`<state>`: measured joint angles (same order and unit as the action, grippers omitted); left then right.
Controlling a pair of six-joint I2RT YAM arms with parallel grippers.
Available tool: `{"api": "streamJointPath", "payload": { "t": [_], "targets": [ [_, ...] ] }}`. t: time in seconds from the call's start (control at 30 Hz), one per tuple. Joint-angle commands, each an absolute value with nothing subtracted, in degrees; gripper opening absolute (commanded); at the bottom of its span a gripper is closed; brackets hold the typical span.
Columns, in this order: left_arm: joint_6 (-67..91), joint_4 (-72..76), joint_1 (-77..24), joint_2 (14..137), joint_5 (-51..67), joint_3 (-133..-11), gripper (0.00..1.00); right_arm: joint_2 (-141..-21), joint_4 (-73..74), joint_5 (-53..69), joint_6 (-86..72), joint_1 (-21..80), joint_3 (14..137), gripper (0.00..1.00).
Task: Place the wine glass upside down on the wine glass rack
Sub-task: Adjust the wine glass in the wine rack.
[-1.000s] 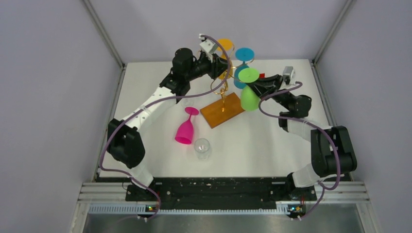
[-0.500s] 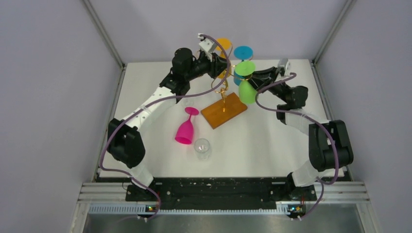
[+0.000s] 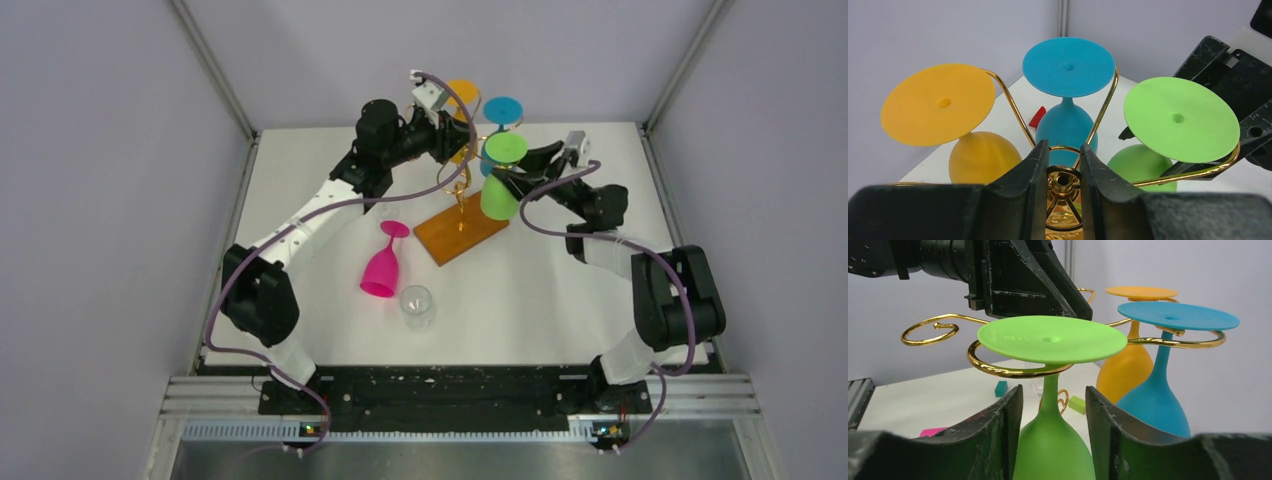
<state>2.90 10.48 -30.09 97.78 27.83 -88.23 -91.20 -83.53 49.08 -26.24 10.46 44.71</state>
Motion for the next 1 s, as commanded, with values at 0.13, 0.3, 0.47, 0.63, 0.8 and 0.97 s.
{"api": "streamJointPath", "payload": {
  "t": [0.13,0.3,0.47,0.63,0.8,0.97],
  "targets": [
    [2.72,10.8,-29.75,97.19,26.74,-87.51,0.0,-86.31,-88.03,47.14,-24.25,10.73,42.93,0.64],
    [3.69,10.17,-29.79,96.99,27.67,-88.5,0.15,-83.0,-87.09,45.03,-24.36,10.14,41.4,0.74],
    [4.83,10.1,-29.72,95.97,28.54,-89.47,0.38,-78.88,-79.83,42.79,-20.67,9.86,40.21,0.79],
    [5.53,10.04,-29.72,94.47,28.59,-89.61,0.52,-75.01,-72.33,39.4,-17.02,9.85,38.26,0.82],
    [5.87,10.3,-29.73,93.21,27.67,-89.65,0.61,-72.13,-66.05,36.4,-13.8,9.88,37.83,0.84],
    [6.07,10.44,-29.73,91.43,27.07,-89.14,0.66,-69.97,-63.33,33.05,-12.28,9.85,37.02,0.85]
  ]
}}
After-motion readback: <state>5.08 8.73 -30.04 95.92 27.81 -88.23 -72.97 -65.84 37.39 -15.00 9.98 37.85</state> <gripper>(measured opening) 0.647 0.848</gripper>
